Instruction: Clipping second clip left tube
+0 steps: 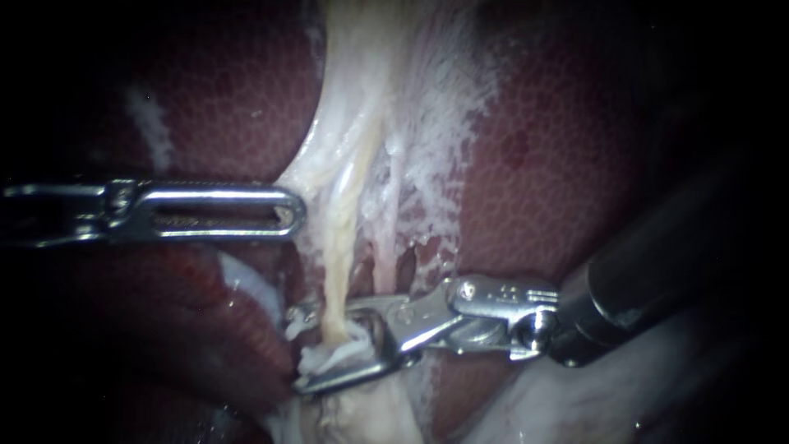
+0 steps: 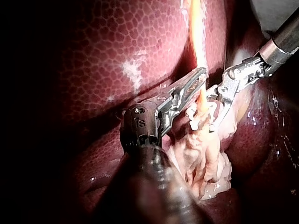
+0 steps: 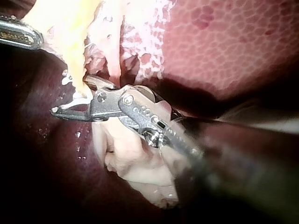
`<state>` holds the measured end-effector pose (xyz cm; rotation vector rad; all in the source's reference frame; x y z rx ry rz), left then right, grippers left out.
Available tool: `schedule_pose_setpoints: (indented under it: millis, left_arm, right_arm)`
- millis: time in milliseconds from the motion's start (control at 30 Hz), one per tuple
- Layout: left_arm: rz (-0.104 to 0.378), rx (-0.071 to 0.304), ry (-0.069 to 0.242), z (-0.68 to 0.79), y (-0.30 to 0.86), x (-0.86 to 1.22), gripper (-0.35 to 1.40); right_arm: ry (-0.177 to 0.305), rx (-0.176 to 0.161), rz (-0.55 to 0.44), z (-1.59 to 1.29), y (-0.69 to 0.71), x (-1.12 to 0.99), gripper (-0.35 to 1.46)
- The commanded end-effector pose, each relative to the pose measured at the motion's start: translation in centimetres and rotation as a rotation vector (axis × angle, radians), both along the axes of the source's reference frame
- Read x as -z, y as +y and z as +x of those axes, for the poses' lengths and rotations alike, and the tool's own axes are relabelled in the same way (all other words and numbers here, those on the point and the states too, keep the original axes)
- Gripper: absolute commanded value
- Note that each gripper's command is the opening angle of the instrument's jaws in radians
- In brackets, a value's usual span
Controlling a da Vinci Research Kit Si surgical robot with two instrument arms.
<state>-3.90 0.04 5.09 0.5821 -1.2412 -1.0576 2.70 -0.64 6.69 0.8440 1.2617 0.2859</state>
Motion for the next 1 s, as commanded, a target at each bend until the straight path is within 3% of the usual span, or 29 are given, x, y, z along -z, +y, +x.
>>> schedule_pose_setpoints:
  millis: [33,167,300,433,567,1000]
  left_arm:
    - [0.000,0.000,0.000,0.00,0.00,0.00,-0.35]
    - [0.000,0.001,0.001,-0.01,-0.01,-0.01,-0.35]
    - [0.000,0.000,0.000,-0.01,-0.01,-0.01,-0.35]
    - [-0.001,0.000,0.001,-0.01,-0.01,-0.01,-0.35]
    - [-0.001,0.000,0.001,-0.01,-0.01,-0.01,-0.35]
    - [-0.001,0.001,0.001,-0.01,-0.01,-0.01,-0.35]
  right_arm:
    - [0.000,0.000,-0.002,-0.01,0.01,-0.01,0.52]
    - [-0.001,-0.005,0.003,-0.02,0.02,-0.03,0.49]
    - [-0.033,-0.016,-0.003,-0.05,0.06,-0.07,0.34]
    - [-0.088,-0.040,-0.027,-0.11,0.13,-0.15,-0.13]
    - [-0.104,-0.059,-0.030,-0.15,0.19,-0.23,-0.35]
    - [-0.107,-0.064,-0.033,-0.17,0.19,-0.24,-0.35]
